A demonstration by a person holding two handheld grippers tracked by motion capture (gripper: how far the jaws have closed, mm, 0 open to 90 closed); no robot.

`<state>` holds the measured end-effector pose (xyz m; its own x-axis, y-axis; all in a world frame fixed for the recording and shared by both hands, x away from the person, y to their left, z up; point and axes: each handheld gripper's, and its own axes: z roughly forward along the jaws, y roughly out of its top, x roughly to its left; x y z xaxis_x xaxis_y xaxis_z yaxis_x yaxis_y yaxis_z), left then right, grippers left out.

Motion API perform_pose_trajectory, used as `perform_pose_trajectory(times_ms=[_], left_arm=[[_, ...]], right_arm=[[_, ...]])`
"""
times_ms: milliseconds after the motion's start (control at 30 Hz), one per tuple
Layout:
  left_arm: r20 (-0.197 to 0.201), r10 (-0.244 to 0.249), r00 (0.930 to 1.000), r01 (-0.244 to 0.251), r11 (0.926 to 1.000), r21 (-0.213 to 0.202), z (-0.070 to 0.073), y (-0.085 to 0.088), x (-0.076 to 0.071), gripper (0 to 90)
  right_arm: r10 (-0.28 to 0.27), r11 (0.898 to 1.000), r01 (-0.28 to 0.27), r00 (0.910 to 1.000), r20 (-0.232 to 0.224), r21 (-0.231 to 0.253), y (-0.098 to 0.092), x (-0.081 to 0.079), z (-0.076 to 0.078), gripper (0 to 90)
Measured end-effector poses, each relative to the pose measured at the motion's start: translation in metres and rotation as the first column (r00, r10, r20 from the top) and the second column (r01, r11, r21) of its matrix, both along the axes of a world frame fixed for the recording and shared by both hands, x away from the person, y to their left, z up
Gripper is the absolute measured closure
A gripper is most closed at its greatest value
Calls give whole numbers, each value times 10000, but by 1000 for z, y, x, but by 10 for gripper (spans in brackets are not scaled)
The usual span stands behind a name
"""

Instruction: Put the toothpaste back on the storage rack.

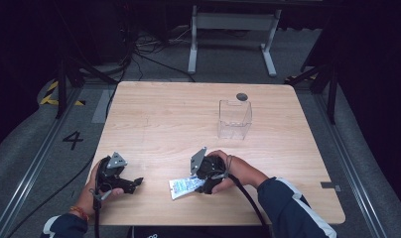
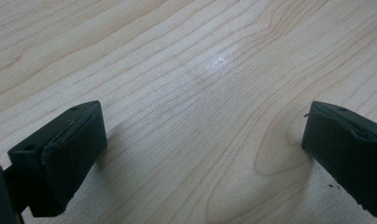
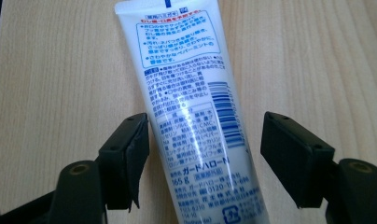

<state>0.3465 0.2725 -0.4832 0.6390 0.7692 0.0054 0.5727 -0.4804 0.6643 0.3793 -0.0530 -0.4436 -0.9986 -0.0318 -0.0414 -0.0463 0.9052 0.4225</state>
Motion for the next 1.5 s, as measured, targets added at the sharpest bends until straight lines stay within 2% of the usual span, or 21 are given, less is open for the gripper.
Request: perform_pose_trajectory(times_ms=[267, 467, 633, 767, 800, 867, 1033, 1300, 1400, 1500], left_arm=[[0, 5, 10000, -5, 10000, -9, 0, 0, 0, 4], [4, 4, 10000, -4, 10000, -7, 0, 0, 0, 4], [1, 7, 10000, -7, 10000, -9, 0, 0, 0, 4], [0, 6, 10000, -6, 10000, -8, 0, 0, 0, 4], [4, 7, 10000, -7, 10000, -12, 0, 0, 0, 4], [2, 1, 10000, -1, 10000, -6, 0, 0, 0, 4], [1, 1, 10000, -1, 10000, -3, 0, 0, 0, 4], [4, 7, 10000, -7, 10000, -12, 0, 0, 0, 4], [5, 5, 10000, -5, 10000, -8, 0, 0, 0, 4], [1, 1, 10000, -1, 10000, -3, 0, 0, 0, 4]], right_arm=[[423, 9982, -424, 9991, -31, -429, 17, -2, -7, 349], [490, 9968, -508, 9983, -313, -618, 24, -1, -6, 393], [419, 9957, -448, 9984, -378, -809, 24, 2, -4, 458], [519, 9949, -542, 9982, -293, -852, 25, 2, -3, 501], [684, 9939, -698, 9975, -191, -856, 25, 2, -2, 555], [689, 9939, -698, 9975, -142, -851, 24, 1, -1, 568], [612, 9964, -623, 9979, -202, -569, 19, 3, 1, 625], [435, 9983, -440, 9990, -139, -390, 7, 1, 4, 657], [262, 9996, -265, 9994, -224, -120, -1, 2, 5, 660], [-22, 9996, 25, 10000, -94, 280, -13, 4, 10, 663]])
